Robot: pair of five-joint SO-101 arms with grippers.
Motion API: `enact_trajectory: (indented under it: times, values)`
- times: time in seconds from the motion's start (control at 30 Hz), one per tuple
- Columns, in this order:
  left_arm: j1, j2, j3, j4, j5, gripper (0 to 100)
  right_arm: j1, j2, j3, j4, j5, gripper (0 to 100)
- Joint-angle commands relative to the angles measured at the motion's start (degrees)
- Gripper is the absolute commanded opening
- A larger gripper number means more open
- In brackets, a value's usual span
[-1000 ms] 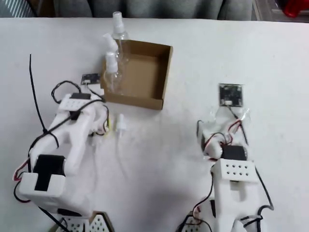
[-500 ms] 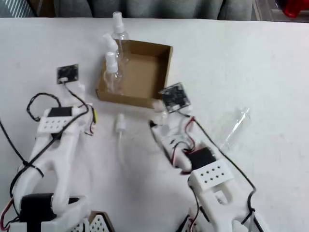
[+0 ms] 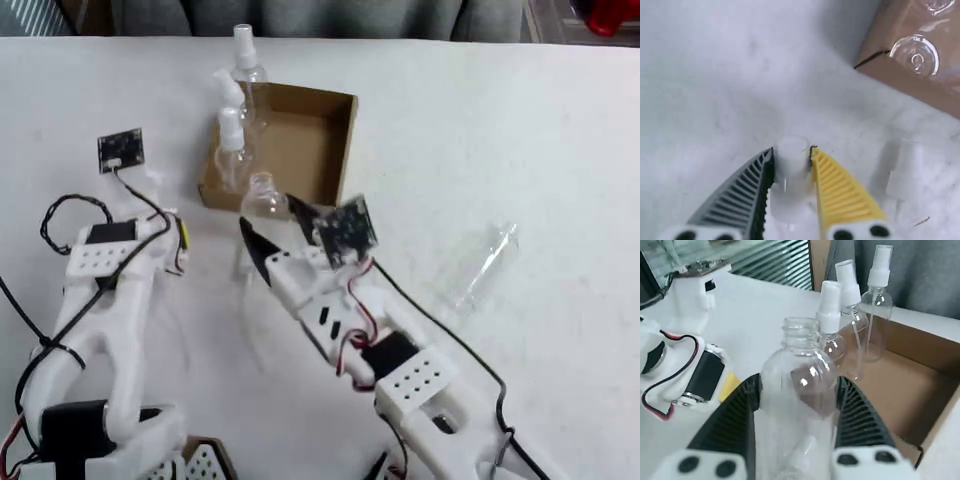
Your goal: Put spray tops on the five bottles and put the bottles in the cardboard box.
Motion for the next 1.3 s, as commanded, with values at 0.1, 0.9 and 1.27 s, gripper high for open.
enact_trajectory:
  times: [0.1, 0.9, 1.27]
  values:
    - [-1.5, -3.6, -0.6, -2.4, 0.0, 2, -3.4, -1.3, 8.3, -21.9, -0.8, 1.6]
    - [-8.6, -9.6, -41.0, 28.0, 5.5, 2, -15.9, -1.3, 19.4, -34.7, -0.6, 1.6]
    - [-8.5, -34.7, -30.6, 6.7, 7.8, 2, -17.6, -1.3, 20.2, -34.2, 3.9, 1.6]
